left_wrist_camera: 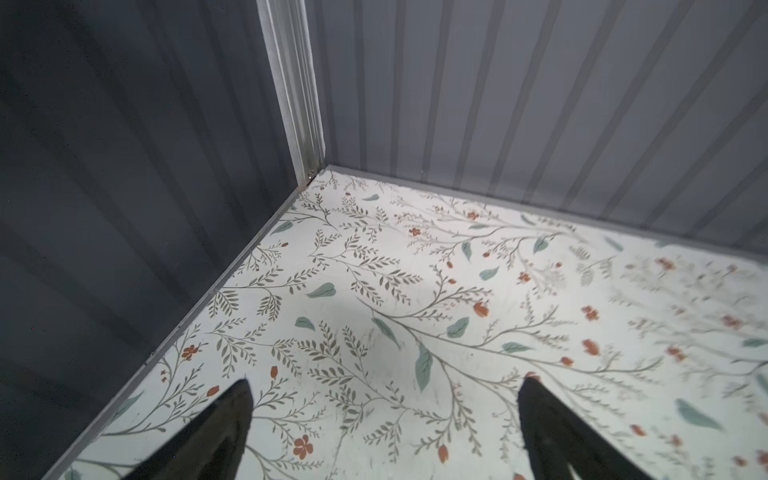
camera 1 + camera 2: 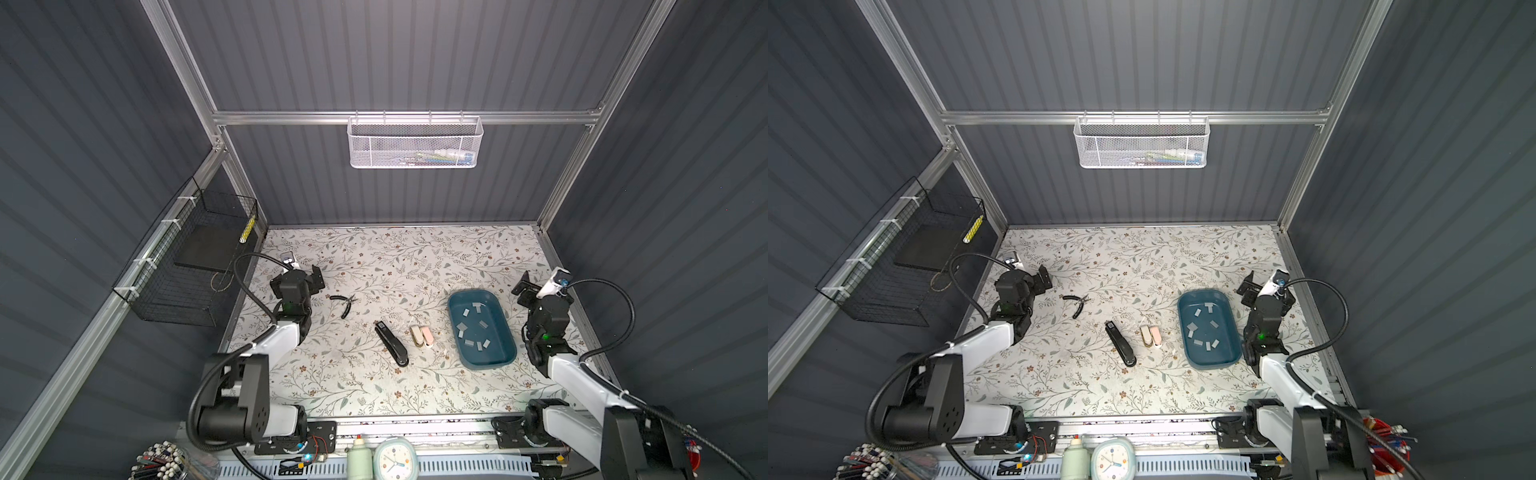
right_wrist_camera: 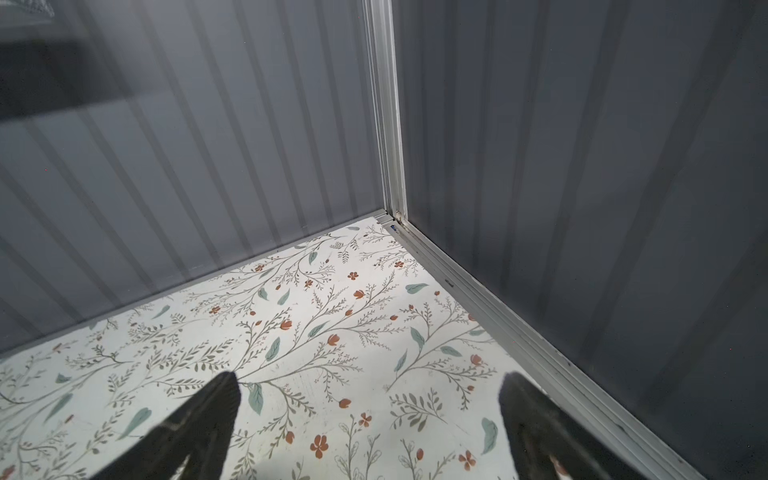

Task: Load the staples into the stapler
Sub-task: 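Raise both arms and move the left gripper toward the black stapler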

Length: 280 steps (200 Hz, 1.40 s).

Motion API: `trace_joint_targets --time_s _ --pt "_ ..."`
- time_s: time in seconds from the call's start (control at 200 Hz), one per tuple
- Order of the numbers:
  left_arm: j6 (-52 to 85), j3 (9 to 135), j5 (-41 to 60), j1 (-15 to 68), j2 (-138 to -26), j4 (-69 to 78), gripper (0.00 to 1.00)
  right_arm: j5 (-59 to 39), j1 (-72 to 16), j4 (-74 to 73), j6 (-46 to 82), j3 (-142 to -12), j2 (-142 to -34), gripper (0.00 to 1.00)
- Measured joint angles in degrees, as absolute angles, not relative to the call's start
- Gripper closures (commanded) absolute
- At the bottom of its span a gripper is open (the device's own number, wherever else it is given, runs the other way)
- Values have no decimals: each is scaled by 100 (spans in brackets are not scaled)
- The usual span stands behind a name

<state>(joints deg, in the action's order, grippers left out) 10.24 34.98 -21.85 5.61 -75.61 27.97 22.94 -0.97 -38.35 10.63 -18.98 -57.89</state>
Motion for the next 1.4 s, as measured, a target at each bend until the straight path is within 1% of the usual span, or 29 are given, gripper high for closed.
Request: trace_joint_targets --time_s 0.155,0.29,0.42,0.57,0.67,0.775,0.906,0.986,1.076,1.131,1.201,1.286,1.401 --pt "1385 3662 -1918 561 -6761 1739 0 1708 -91 -2613 1251 -2362 -5199 1" --pt "1426 3658 -1428 561 -6165 1286 0 1726 -82 -1717 1798 -2585 -4692 1" --pt "1782 3750 -1050 561 -5435 808 0 1177 -89 -906 2215 -2976 -4272 1" --pt "2646 4215 -1090 561 -5065 434 0 692 -217 -176 2567 -3994 -4473 1" --pt "3063 4449 -1105 561 -5048 292 0 554 -596 38 2670 -4366 -4711 1" --pt "2998 4759 -786 558 -5124 62 0 515 -1120 252 2674 -4348 -4888 1" --pt "2812 5323 -329 561 -5321 64 0 687 -1817 523 2526 -4329 -4943 1" --pt "2630 5568 -1 561 -5566 355 1 766 -1922 539 2486 -4300 -4882 1" --pt "2318 5881 429 561 -6082 637 1 910 -1922 552 2460 -4195 -4792 1" --pt "2080 6108 770 561 -6493 727 5 982 -1922 582 2440 -4156 -4790 1" --pt "1579 6414 1330 561 -6995 644 6 1074 -1922 633 2436 -4150 -4823 1" --pt "716 6963 2010 574 -7524 117 9 1142 -1922 694 2432 -4150 -4860 1" --pt "-786 7338 2355 803 -7804 -591 13 1208 -1922 773 2432 -4150 -4895 1"
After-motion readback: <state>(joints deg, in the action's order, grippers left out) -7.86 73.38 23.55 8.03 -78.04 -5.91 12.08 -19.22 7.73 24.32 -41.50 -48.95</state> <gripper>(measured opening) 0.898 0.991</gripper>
